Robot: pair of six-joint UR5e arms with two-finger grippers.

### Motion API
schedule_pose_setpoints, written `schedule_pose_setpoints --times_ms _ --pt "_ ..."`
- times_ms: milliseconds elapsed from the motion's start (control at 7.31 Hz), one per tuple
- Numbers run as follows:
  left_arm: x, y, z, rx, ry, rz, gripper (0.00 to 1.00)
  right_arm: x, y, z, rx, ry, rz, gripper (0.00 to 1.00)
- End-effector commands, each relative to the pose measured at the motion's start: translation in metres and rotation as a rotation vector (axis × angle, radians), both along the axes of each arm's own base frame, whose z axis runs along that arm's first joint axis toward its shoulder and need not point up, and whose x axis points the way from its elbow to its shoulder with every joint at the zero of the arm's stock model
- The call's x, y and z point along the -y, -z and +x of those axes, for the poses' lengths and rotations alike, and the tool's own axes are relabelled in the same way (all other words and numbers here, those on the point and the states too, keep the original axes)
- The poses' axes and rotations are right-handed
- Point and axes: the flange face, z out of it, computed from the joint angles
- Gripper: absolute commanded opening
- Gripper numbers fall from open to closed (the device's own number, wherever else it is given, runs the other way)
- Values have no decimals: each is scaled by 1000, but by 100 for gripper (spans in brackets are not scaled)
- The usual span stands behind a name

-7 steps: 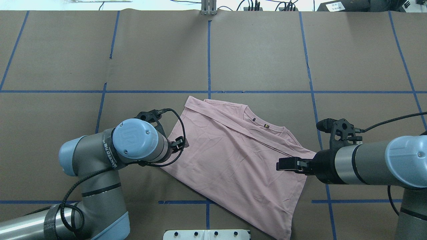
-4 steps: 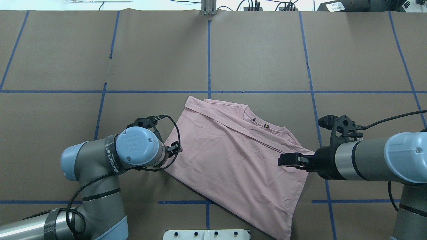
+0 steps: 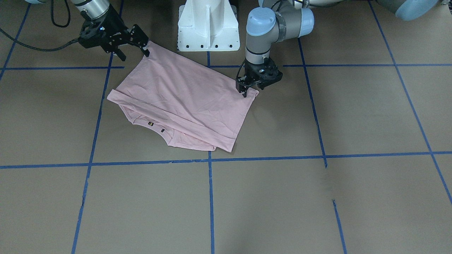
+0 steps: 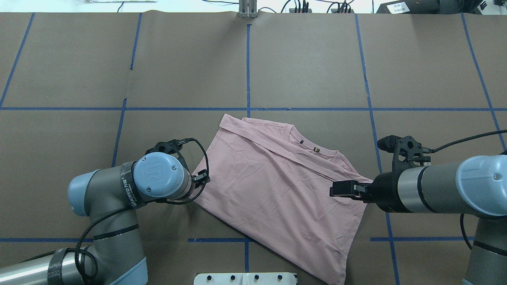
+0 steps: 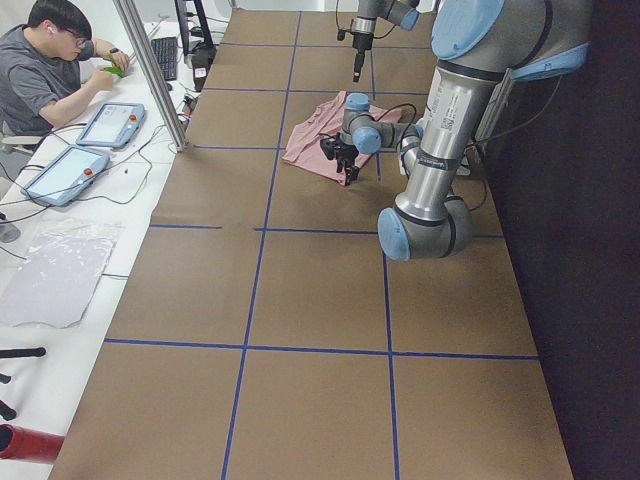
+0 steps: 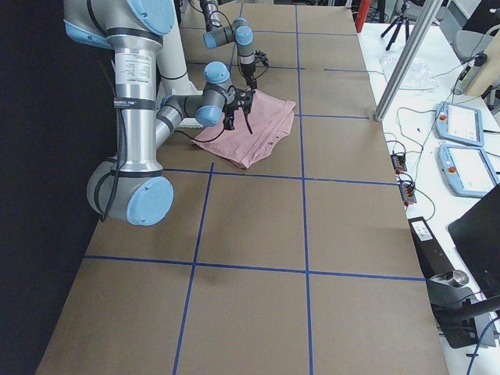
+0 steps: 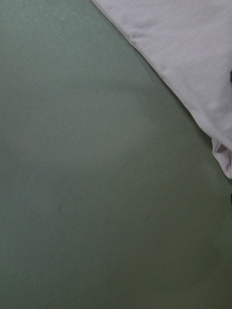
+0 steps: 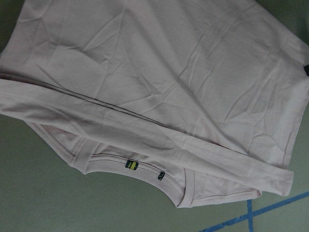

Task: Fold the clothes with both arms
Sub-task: 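Hold the folded shirt edges with both grippers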

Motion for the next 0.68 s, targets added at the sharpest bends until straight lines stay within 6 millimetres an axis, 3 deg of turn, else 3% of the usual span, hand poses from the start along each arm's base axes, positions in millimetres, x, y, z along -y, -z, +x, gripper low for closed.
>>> schedule_pose_setpoints --times_ms 0,137,274,547 --pt "0 -1 0 1 1 -1 35 2 0 2 0 -3 -1 100" --pt "-1 -6 -2 7 -1 -1 11 4 -1 2 -2 -6 3 100" --pt "-2 -6 -4 6 -9 4 0 4 -1 2 -3 -4 6 100" --pt "-1 -3 -6 1 -13 6 0 5 -5 -1 -11 -4 2 100"
